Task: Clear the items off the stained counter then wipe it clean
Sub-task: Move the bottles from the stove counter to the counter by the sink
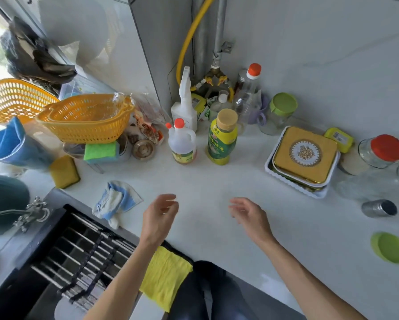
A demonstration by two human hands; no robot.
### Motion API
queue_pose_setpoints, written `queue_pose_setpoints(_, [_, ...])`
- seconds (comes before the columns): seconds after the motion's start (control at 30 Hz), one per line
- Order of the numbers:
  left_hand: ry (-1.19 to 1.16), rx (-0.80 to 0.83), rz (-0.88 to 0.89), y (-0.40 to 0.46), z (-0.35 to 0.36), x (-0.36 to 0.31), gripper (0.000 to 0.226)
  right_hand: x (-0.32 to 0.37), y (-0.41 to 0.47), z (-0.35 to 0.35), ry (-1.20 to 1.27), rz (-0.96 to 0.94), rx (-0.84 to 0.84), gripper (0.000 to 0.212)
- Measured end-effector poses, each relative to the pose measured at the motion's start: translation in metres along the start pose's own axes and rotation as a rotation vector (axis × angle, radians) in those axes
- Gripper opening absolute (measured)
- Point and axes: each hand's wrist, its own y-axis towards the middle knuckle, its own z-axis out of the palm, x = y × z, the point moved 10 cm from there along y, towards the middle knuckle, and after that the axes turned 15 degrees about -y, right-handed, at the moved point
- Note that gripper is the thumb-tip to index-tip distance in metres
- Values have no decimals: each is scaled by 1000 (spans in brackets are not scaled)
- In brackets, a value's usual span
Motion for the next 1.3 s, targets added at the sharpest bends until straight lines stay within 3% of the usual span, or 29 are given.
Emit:
queue_pose_setpoints(0.27, [331, 312, -219, -137, 14, 75, 15, -97, -137, 14, -129, 112, 222, 14])
queue_pose_setpoints(0.47, [462, 368, -196, -160, 10, 100, 16, -158, -177, 4, -168, 229, 182, 13])
queue_pose_setpoints(0.87, [750, 792, -116, -199, 60, 124, 22, -258, -315, 54, 200, 533, -119, 11])
queue_pose_setpoints(1.03, [985, 1031, 1, -224, 135, 120, 31, -326, -427, 114, 419, 812, -221, 12])
queue_pose_setpoints(1.3, [949, 1292, -8, -313, 279, 116, 16, -391, -574, 225, 907, 1154, -354, 24])
